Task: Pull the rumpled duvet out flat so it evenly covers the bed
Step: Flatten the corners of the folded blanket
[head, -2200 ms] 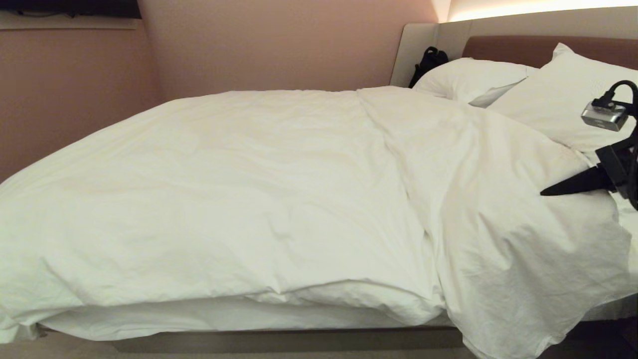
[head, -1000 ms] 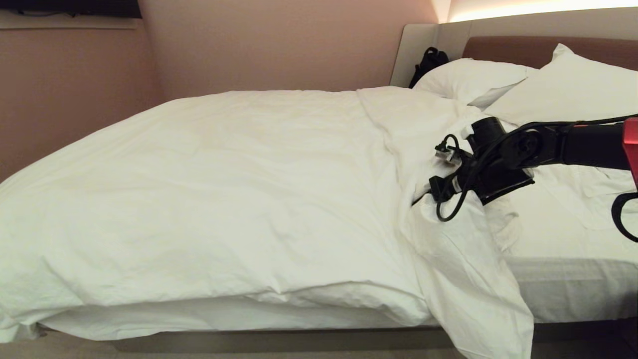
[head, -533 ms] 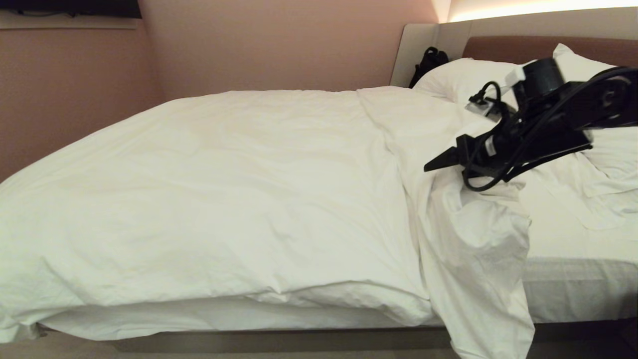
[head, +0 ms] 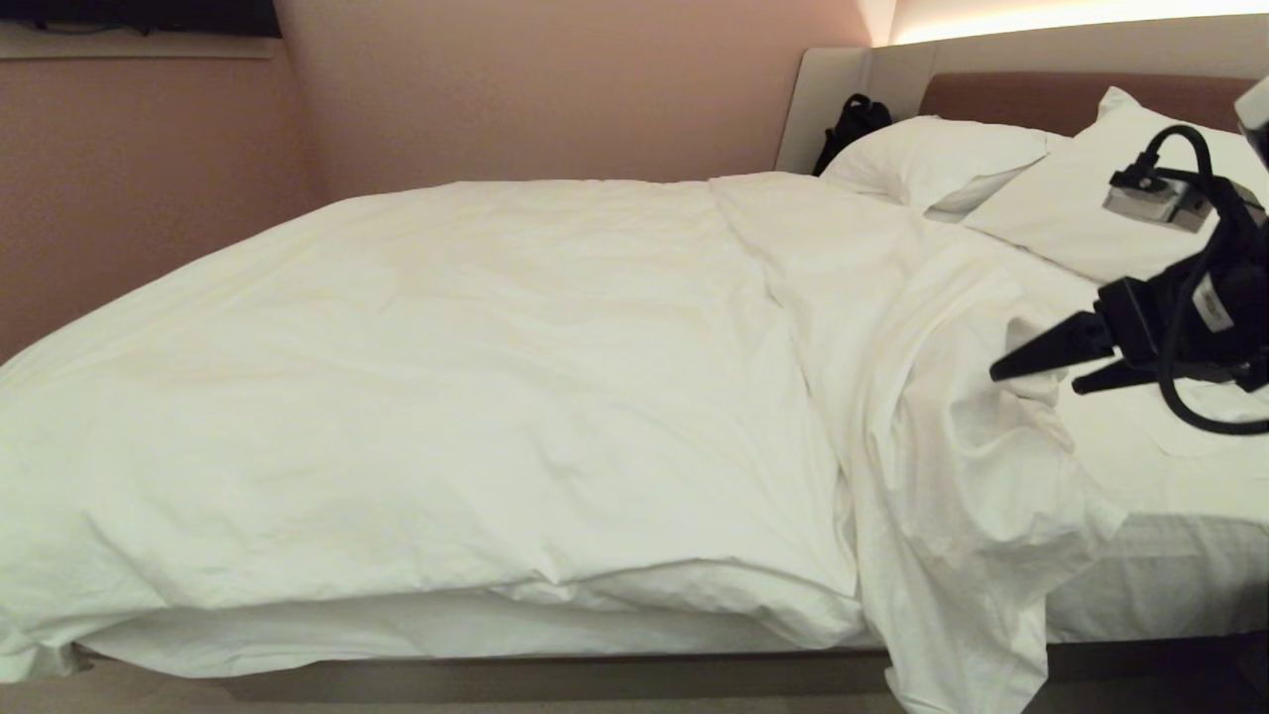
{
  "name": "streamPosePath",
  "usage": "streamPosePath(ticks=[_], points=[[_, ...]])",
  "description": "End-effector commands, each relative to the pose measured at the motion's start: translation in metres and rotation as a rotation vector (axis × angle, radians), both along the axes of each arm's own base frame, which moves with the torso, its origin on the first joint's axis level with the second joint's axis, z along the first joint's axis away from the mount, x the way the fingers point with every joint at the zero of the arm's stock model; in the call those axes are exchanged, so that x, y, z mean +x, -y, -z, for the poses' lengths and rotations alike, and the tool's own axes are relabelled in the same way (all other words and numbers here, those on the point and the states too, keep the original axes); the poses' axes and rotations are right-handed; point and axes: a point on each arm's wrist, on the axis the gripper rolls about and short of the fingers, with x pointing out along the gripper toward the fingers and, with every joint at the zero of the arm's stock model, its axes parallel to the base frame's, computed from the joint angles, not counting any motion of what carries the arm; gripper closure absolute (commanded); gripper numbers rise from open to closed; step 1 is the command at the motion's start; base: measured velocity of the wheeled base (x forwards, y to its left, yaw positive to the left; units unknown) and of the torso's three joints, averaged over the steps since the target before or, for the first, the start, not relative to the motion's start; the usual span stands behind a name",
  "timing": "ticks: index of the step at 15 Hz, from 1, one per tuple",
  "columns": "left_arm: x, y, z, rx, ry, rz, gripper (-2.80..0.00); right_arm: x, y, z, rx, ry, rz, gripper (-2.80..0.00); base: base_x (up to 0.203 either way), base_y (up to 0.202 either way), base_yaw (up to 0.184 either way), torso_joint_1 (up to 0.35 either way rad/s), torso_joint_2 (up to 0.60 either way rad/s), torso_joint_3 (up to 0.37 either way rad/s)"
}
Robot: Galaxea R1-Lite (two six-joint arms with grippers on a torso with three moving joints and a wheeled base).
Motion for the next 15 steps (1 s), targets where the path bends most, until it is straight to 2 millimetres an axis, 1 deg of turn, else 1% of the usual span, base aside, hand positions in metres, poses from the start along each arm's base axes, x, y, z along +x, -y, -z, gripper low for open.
streamPosePath(ticks=[1,3,4,6,7,10,12,15], points=[[0.0,0.0,0.0,-0.001,0.001,-0.001,0.0,-0.041,0.006,0.011,-0.142,-0.102,-0.058,-2.8,0.0,0.0,0.0,0.0,0.0,0.0],[0.0,0.0,0.0,-0.001,0.001,-0.001,0.0,-0.057,0.009,0.037,-0.239,-0.168,-0.087,-2.8,0.0,0.0,0.0,0.0,0.0,0.0],[0.0,0.0,0.0,-0.001,-0.001,-0.001,0.0,-0.059,0.01,0.048,-0.269,-0.166,-0.099,-2.8,0.0,0.0,0.0,0.0,0.0,0.0],[0.0,0.0,0.0,-0.001,-0.001,-0.001,0.0,-0.053,0.01,0.062,-0.305,-0.072,-0.098,-2.8,0.0,0.0,0.0,0.0,0.0,0.0],[0.0,0.0,0.0,-0.001,-0.001,-0.001,0.0,-0.051,0.01,0.064,-0.309,-0.043,-0.099,-2.8,0.0,0.0,0.0,0.0,0.0,0.0],[0.0,0.0,0.0,-0.001,0.001,-0.001,0.0,-0.048,0.01,0.061,-0.305,-0.012,-0.098,-2.8,0.0,0.0,0.0,0.0,0.0,0.0],[0.0,0.0,0.0,-0.001,0.001,-0.001,0.0,-0.038,0.009,0.06,-0.304,0.036,-0.093,-2.8,0.0,0.0,0.0,0.0,0.0,0.0],[0.0,0.0,0.0,-0.001,0.001,-0.001,0.0,-0.024,0.007,0.065,-0.282,0.04,-0.112,-2.8,0.0,0.0,0.0,0.0,0.0,0.0]])
